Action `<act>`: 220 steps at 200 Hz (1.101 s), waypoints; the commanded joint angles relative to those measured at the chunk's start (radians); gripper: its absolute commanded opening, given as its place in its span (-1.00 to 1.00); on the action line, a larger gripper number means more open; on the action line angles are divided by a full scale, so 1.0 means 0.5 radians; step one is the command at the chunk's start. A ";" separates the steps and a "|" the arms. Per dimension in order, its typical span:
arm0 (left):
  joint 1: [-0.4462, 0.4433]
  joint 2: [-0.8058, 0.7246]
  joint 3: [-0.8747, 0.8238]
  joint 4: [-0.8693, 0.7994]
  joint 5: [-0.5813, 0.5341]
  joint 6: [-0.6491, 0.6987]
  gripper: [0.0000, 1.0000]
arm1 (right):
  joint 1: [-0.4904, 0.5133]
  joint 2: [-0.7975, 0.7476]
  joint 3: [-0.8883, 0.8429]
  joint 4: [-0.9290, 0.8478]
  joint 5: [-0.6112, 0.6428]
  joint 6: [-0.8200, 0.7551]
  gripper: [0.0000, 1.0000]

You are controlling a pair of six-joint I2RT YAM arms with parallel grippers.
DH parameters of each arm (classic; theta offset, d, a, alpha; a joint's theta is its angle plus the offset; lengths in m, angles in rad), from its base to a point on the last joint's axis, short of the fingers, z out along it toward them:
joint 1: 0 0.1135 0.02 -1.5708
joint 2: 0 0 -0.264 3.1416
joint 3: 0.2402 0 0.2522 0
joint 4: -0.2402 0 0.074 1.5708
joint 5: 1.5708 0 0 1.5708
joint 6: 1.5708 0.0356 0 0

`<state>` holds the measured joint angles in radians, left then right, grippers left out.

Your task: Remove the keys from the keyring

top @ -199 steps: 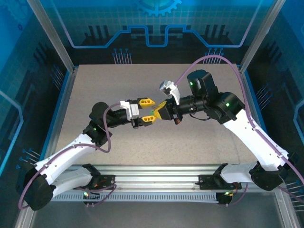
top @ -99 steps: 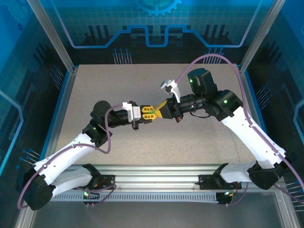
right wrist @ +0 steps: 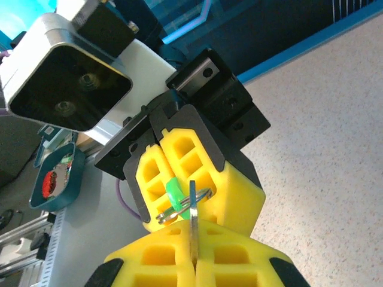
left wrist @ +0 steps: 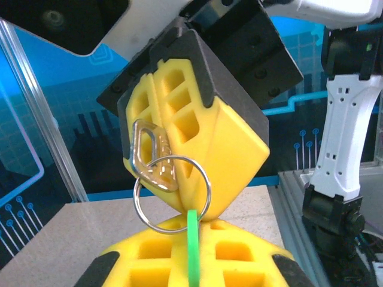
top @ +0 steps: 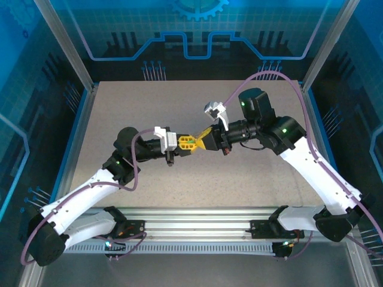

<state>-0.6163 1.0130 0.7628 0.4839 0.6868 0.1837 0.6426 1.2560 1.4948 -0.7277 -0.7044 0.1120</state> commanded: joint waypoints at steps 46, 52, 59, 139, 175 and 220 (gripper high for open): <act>0.030 -0.109 0.023 0.257 -0.021 -0.299 -1.00 | 0.072 -0.248 -0.201 0.216 0.475 -0.157 -1.00; 0.035 -0.109 0.024 0.274 -0.030 -0.329 -1.00 | 0.078 -0.245 -0.193 0.202 0.492 -0.176 -1.00; 0.036 -0.109 0.015 0.303 -0.037 -0.352 -1.00 | 0.082 -0.245 -0.194 0.192 0.504 -0.200 -1.00; 0.060 -0.084 0.028 0.355 -0.033 -0.575 -1.00 | 0.373 -0.499 -0.454 0.556 1.268 -0.533 -1.00; 0.061 -0.072 0.055 0.355 0.019 -0.646 -1.00 | 0.445 -0.592 -0.597 0.751 1.407 -0.743 -1.00; 0.067 -0.053 0.078 0.412 0.056 -0.766 -1.00 | 0.579 -0.695 -0.865 1.045 1.604 -1.071 -1.00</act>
<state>-0.6041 1.0008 0.7624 0.5850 0.6968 -0.1452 0.9176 0.9516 1.1183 -0.2836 -0.0425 -0.3054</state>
